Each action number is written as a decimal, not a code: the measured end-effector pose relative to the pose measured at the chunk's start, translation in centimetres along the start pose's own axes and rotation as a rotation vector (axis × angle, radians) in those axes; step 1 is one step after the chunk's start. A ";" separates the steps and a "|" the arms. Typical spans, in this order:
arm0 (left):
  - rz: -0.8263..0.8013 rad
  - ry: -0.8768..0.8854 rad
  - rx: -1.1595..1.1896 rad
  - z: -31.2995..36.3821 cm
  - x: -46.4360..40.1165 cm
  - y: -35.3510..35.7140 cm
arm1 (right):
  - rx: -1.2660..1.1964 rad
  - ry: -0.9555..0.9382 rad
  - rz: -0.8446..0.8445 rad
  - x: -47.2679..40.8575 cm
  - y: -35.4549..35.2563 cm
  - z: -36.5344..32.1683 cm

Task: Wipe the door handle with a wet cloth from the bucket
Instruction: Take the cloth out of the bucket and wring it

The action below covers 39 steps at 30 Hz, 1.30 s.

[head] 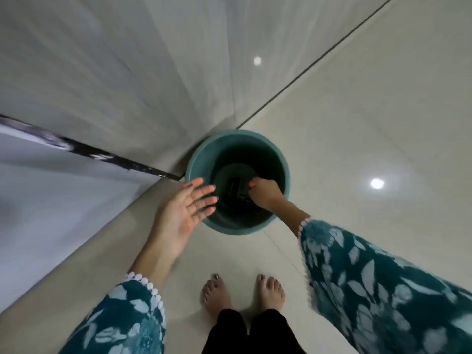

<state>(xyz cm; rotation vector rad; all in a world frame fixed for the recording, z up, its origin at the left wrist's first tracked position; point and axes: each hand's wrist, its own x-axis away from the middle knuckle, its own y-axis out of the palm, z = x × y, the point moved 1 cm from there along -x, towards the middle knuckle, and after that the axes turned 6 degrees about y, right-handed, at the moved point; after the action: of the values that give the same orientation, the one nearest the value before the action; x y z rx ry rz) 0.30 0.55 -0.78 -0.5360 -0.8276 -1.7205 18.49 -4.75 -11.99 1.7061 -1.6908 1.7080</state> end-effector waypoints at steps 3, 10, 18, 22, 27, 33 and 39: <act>-0.038 0.077 0.015 -2.2 -4.2 -1.9 | 0.173 -0.020 -0.164 -7.6 3.6 -0.8; -0.053 0.114 -0.096 -4.7 -7.2 -4.4 | 0.499 -0.016 -0.313 -13.0 8.0 -0.5; 0.071 0.051 -0.099 -2.0 -1.4 -3.5 | 0.455 -0.056 -0.338 -4.3 3.8 -1.6; 0.126 0.036 -0.103 1.5 5.0 -2.5 | 0.394 -0.178 -0.307 5.8 -1.7 -4.3; 0.161 0.205 -0.410 8.2 14.0 -0.4 | 0.220 -0.494 -0.195 22.7 -10.6 -8.1; -0.126 0.277 -0.773 18.2 26.7 2.4 | 0.213 -0.742 -0.070 41.7 -18.6 -13.1; 0.048 0.408 -0.531 22.3 36.9 1.6 | 0.101 -0.890 0.122 51.3 -21.1 -16.7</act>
<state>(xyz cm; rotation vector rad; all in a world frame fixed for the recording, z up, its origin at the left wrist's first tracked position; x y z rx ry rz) -10.37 -6.39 40.42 -0.5196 -0.0605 -1.9194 9.21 -12.96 44.57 2.7112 -2.0623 1.1205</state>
